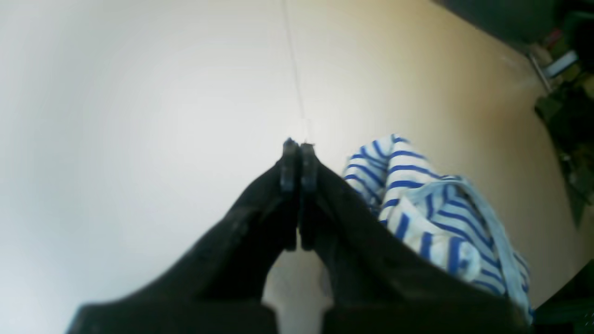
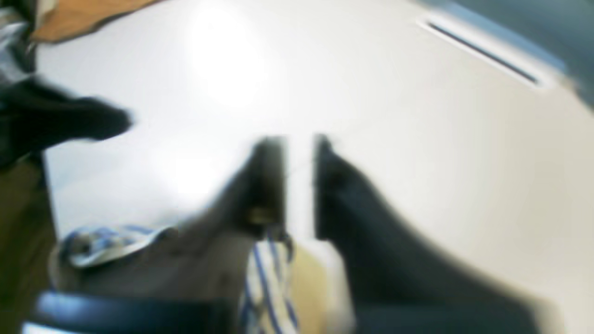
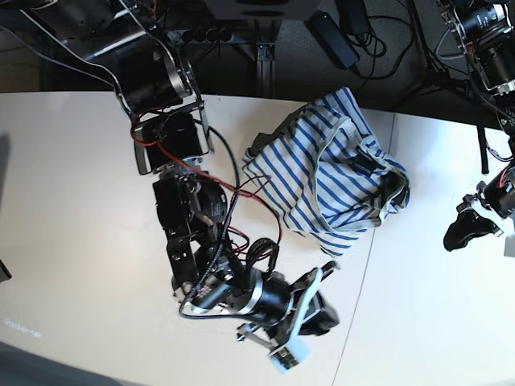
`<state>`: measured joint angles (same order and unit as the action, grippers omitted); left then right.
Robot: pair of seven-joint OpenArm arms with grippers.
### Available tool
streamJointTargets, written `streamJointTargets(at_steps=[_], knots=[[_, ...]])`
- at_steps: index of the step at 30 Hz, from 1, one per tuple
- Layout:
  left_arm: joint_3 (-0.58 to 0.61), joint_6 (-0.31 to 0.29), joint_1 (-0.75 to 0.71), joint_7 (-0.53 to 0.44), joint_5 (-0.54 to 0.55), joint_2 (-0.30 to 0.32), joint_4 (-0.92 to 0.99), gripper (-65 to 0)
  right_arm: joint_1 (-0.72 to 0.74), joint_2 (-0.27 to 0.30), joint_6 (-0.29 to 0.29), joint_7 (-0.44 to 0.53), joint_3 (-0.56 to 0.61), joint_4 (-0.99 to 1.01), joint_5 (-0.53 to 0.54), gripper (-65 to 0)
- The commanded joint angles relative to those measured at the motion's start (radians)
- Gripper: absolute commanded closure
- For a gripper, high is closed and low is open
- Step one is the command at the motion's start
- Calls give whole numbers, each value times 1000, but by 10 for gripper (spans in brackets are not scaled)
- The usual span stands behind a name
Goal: Fold the T-shirt properly
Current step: 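Move the left gripper back to the bundle and grasp its edge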
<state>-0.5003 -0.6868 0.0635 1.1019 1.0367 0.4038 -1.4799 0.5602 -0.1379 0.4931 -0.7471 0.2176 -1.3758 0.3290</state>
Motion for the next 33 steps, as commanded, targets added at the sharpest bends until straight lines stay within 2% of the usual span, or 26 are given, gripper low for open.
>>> streamJointTargets(at_steps=[1,7,13,20,26,33], knots=[[-3,-11,10,-20,30,19,-43,0,37,-12,61,48,-10,16,14,0],[21,-11,-90,-21,28,-20,-294,0,58,-13,63,249,-5,227,-60,0],[177,-11,-240,-29,5,-44,-522,0,123,-14,61,286,116,409,-78,0],[386,-11,-274,-51,-74,-66,-536,0,149,-14,61,295,285,422,-76,0],[520,-11,-283,-51,-177,-73,-468,0,148,-14,62,274,402,423,-102,0],[546,-11,-248,-161,-340,-49,-286,0,146,2,61,53,451,422,-94,0]])
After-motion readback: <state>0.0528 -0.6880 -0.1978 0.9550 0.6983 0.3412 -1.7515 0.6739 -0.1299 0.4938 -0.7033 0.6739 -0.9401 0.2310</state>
